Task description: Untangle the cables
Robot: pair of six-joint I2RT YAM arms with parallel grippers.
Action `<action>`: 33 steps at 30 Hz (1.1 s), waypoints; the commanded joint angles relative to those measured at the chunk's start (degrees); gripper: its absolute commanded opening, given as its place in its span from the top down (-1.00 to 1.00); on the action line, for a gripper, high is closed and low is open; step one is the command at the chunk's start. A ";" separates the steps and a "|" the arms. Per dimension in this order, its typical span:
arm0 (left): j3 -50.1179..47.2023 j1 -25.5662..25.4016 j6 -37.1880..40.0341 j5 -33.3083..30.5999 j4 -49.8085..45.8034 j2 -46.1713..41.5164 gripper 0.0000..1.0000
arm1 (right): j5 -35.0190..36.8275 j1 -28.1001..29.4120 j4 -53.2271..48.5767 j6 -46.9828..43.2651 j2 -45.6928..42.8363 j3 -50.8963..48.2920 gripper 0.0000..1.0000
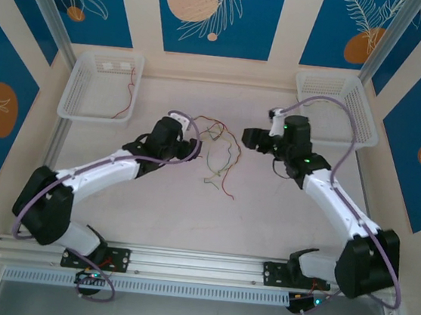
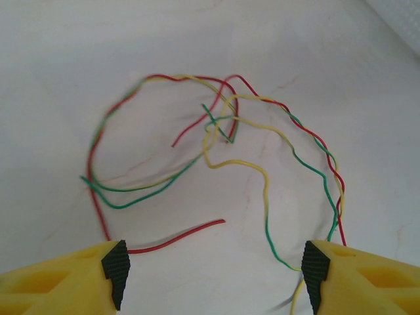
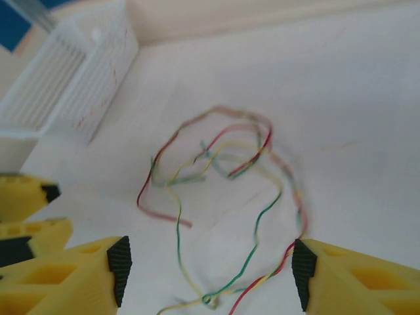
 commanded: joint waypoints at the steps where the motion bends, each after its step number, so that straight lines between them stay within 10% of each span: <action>1: 4.15 -0.20 -1.42 6.44 -0.70 4.26 -0.40 | -2.19 0.18 2.57 4.78 4.63 -1.93 -0.33; 19: 11.61 -3.08 -1.63 5.82 -0.08 21.25 -0.22 | -1.92 -0.80 6.86 9.48 8.35 -4.66 -0.28; 33: 7.77 -3.14 -1.02 4.15 3.88 20.44 0.73 | -0.25 -1.17 5.98 8.41 4.27 -6.87 -0.29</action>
